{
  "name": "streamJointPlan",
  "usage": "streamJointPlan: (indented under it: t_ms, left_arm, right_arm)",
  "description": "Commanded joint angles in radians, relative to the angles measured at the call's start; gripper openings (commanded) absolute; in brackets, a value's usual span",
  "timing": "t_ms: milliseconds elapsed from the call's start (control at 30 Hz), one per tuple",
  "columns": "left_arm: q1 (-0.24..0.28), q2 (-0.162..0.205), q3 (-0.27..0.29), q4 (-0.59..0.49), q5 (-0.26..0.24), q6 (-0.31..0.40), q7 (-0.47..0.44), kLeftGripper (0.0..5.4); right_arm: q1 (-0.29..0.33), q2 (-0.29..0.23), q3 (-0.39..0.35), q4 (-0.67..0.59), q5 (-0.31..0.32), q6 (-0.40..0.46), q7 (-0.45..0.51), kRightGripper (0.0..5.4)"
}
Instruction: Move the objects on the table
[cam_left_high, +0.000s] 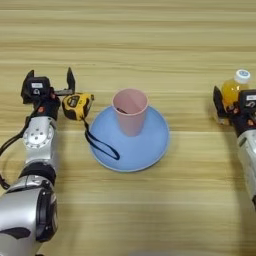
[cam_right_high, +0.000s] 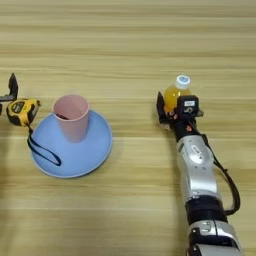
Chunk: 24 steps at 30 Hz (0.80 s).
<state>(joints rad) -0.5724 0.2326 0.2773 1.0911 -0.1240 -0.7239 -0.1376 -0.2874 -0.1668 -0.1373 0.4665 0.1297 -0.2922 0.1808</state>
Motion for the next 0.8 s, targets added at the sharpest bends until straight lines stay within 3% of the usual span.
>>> streamJointPlan:
  t_ms: [33, 333, 800]
  left_arm:
    - [0.001, 0.0, -0.003, 0.006, 0.003, -0.006, 0.008, 5.4]
    - [0.001, -0.001, -0.007, 0.007, 0.003, -0.006, 0.011, 5.4]
    - [0.001, -0.01, -0.013, 0.007, 0.008, -0.009, 0.022, 5.4]
  right_arm:
    - [-0.002, 0.023, 0.011, -0.019, 0.032, 0.031, 0.034, 3.4]
    - [0.048, 0.073, 0.049, -0.105, 0.068, 0.099, 0.079, 3.4]
    - [0.091, 0.099, 0.102, -0.129, 0.033, 0.104, 0.088, 3.4]
